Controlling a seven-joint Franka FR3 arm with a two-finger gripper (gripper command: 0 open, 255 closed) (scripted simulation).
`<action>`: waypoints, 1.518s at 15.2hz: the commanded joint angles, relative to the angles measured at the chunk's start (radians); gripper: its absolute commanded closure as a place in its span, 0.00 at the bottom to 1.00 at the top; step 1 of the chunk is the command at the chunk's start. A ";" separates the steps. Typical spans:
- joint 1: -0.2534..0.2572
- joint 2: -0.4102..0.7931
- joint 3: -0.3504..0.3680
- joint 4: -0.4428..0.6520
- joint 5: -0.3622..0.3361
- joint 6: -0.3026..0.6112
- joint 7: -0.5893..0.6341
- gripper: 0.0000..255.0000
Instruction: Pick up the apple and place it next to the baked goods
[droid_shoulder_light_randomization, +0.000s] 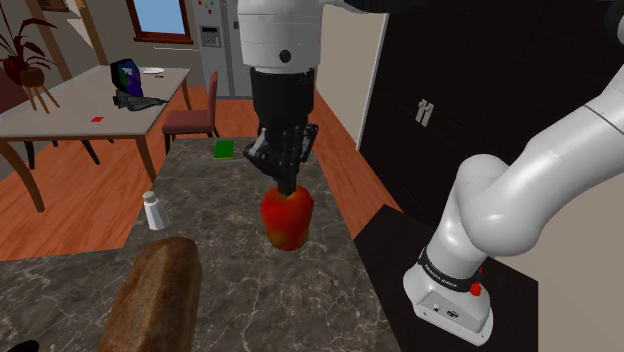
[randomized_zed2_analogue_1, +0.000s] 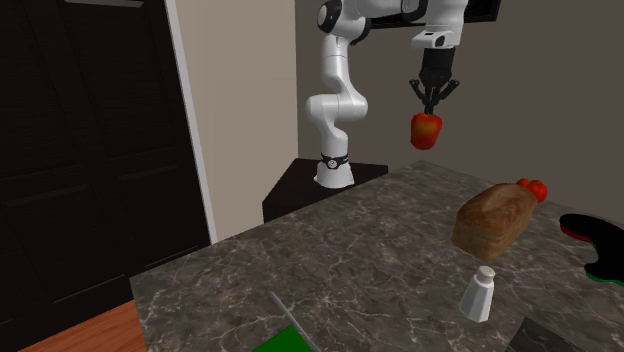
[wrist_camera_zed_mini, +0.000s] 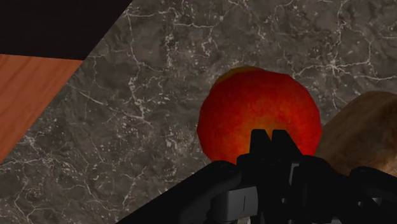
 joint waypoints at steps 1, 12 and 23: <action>0.017 0.001 0.037 0.011 0.019 0.000 0.051 1.00; 0.079 0.086 0.268 0.128 0.079 0.029 0.336 1.00; 0.085 0.099 0.304 0.008 0.094 0.163 0.332 1.00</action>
